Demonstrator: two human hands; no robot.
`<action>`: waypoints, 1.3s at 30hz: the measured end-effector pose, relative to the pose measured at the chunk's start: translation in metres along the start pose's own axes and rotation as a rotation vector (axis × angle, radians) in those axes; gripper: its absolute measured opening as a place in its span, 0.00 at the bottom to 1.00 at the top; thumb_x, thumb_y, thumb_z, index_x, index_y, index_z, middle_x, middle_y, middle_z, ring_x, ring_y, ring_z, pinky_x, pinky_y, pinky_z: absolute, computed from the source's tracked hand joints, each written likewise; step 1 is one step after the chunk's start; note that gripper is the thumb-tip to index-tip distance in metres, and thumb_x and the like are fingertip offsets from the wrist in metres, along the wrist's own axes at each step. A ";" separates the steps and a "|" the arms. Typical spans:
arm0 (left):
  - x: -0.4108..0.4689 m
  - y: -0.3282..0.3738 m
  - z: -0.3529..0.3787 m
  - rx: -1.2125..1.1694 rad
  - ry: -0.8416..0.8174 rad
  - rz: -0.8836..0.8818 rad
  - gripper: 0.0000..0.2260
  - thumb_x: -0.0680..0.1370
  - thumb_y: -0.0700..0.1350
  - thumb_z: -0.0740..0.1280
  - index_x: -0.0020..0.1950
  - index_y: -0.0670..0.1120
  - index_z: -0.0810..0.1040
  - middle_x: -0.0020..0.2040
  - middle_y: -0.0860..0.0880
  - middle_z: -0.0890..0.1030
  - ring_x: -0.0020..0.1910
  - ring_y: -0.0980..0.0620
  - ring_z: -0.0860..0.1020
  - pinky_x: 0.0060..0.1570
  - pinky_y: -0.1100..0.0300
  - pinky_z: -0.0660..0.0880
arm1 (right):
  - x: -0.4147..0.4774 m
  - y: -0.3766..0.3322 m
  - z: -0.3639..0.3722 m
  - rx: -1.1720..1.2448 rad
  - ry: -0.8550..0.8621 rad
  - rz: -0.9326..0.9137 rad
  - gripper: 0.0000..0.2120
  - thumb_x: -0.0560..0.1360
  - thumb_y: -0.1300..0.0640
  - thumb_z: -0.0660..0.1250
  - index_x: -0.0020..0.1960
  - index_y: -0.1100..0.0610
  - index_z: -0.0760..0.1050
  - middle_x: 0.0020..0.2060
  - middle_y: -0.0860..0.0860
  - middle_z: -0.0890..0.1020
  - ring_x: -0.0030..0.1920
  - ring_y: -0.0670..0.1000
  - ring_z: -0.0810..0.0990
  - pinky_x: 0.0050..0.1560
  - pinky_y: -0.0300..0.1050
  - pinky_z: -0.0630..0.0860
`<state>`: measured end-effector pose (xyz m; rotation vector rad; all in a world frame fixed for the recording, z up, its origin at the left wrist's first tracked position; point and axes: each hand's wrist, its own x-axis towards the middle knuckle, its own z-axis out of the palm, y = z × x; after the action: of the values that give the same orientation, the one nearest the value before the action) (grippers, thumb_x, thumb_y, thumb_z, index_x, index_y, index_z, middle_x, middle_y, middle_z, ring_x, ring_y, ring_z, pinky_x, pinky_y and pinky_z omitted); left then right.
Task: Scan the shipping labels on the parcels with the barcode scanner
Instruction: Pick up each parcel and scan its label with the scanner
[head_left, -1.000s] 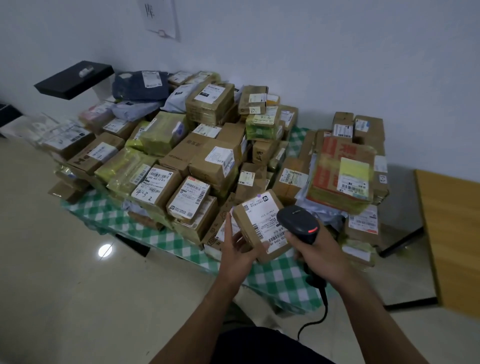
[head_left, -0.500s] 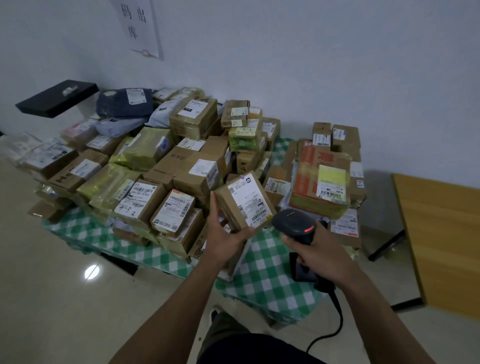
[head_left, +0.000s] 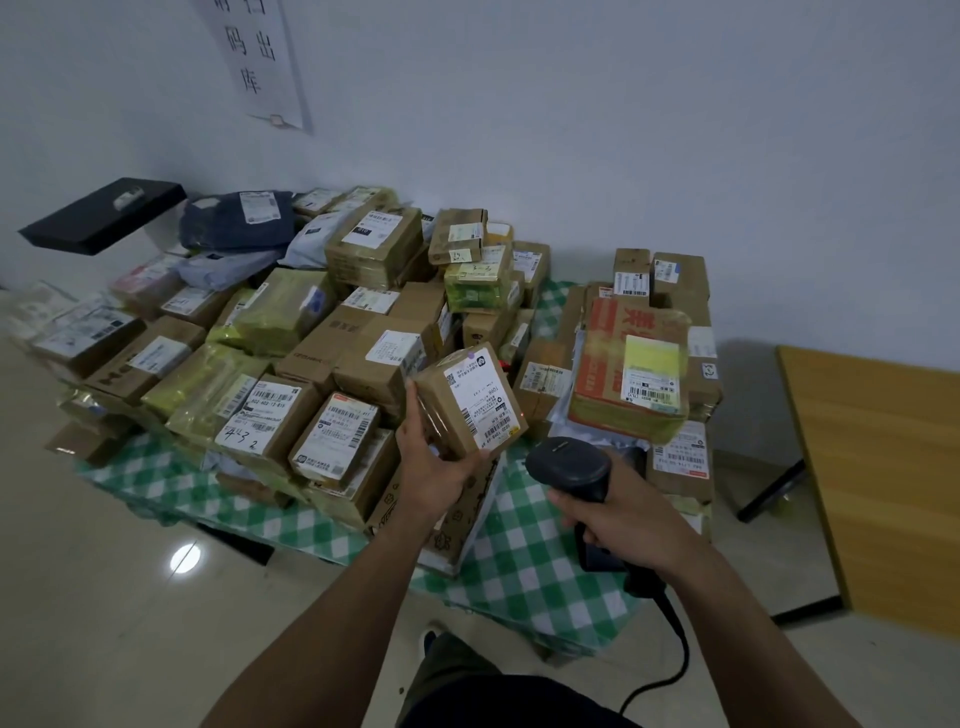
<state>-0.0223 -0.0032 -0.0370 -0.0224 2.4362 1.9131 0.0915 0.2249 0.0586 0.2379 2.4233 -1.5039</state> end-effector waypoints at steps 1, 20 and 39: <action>0.001 -0.001 -0.001 0.002 -0.001 0.002 0.69 0.52 0.65 0.86 0.80 0.73 0.43 0.78 0.49 0.62 0.74 0.50 0.71 0.68 0.39 0.75 | 0.000 0.000 0.000 -0.004 -0.002 0.002 0.25 0.81 0.51 0.72 0.75 0.45 0.67 0.37 0.47 0.85 0.31 0.39 0.80 0.35 0.35 0.76; -0.008 -0.005 0.003 0.093 -0.072 -0.081 0.65 0.58 0.62 0.86 0.80 0.72 0.42 0.77 0.52 0.67 0.75 0.50 0.69 0.69 0.42 0.73 | 0.001 0.009 -0.005 0.068 0.078 0.001 0.22 0.80 0.55 0.73 0.71 0.45 0.70 0.43 0.46 0.85 0.32 0.37 0.80 0.35 0.33 0.75; -0.055 -0.043 0.093 0.622 -0.382 -0.305 0.45 0.78 0.55 0.66 0.84 0.53 0.37 0.82 0.38 0.55 0.77 0.34 0.63 0.72 0.39 0.67 | -0.009 0.062 -0.005 -0.002 0.125 0.230 0.12 0.78 0.53 0.74 0.60 0.49 0.76 0.41 0.50 0.85 0.31 0.43 0.80 0.32 0.37 0.75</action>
<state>0.0369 0.0764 -0.0983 -0.0047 2.4574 0.8931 0.1169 0.2568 0.0110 0.6050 2.3936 -1.4222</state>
